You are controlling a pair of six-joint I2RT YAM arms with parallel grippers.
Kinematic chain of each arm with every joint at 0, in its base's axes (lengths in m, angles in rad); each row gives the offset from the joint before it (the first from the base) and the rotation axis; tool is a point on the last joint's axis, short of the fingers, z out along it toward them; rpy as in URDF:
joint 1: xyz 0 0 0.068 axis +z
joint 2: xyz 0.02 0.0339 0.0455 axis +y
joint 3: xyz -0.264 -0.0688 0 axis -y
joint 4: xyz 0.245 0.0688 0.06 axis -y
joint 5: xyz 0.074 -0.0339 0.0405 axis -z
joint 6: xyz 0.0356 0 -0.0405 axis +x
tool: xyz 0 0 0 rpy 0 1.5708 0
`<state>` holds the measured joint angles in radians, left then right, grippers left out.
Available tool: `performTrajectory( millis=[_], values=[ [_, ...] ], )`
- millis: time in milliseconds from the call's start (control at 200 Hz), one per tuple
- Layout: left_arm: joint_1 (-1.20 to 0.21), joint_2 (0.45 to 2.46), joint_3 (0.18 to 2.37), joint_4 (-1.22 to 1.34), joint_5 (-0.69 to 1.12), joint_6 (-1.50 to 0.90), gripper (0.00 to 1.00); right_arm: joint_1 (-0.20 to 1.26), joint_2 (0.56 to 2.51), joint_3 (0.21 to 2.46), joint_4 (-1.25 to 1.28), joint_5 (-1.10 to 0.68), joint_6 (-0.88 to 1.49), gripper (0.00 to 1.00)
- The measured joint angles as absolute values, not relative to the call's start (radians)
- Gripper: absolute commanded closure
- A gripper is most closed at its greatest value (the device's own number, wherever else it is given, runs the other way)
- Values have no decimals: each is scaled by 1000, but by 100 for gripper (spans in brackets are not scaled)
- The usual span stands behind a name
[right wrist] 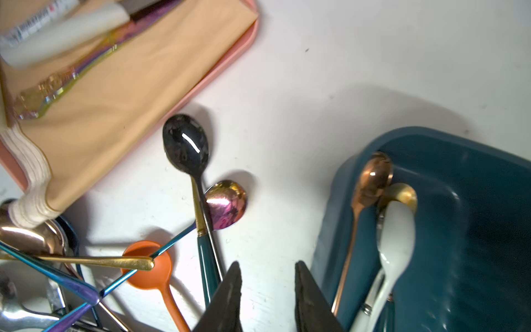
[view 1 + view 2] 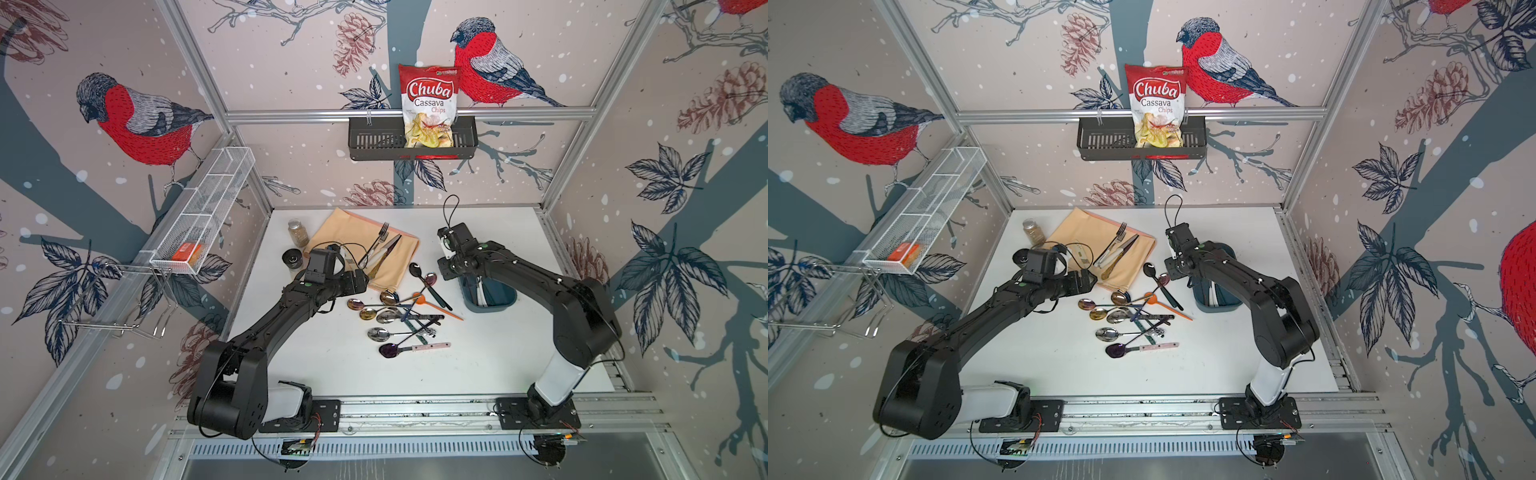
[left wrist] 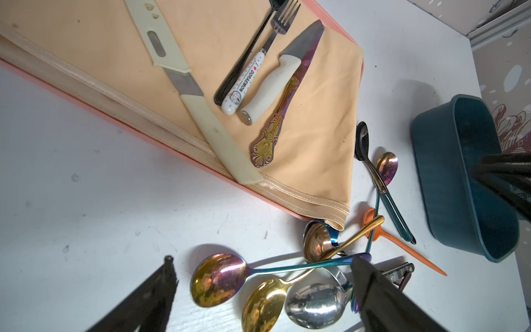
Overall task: Put the spoon into the storage box
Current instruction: Pick up the spoon from the center of the board.
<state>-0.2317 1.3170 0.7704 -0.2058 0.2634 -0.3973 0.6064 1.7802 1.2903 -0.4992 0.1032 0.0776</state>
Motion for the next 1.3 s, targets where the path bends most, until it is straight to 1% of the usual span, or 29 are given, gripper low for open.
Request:
performTrajectory(
  millis=[130, 285, 550, 961, 1121, 1296],
  values=[
    [-225, 1306, 759, -204, 266, -412, 4, 647, 1851, 1295, -506, 104, 63, 60],
    [-225, 1304, 754, -202, 267, -412, 4, 657, 1889, 1288, -505, 108, 54, 58],
    [-225, 1309, 754, -199, 270, -412, 4, 668, 1893, 1243, -500, 107, 51, 57],
    [-225, 1314, 755, -199, 274, -412, 4, 674, 1923, 1235, -482, 109, 48, 57],
    [-225, 1316, 756, -199, 279, -412, 4, 675, 1934, 1240, -458, 100, 49, 59],
    [-225, 1316, 756, -200, 281, -415, 4, 673, 1943, 1241, -425, 75, 49, 67]
  ],
)
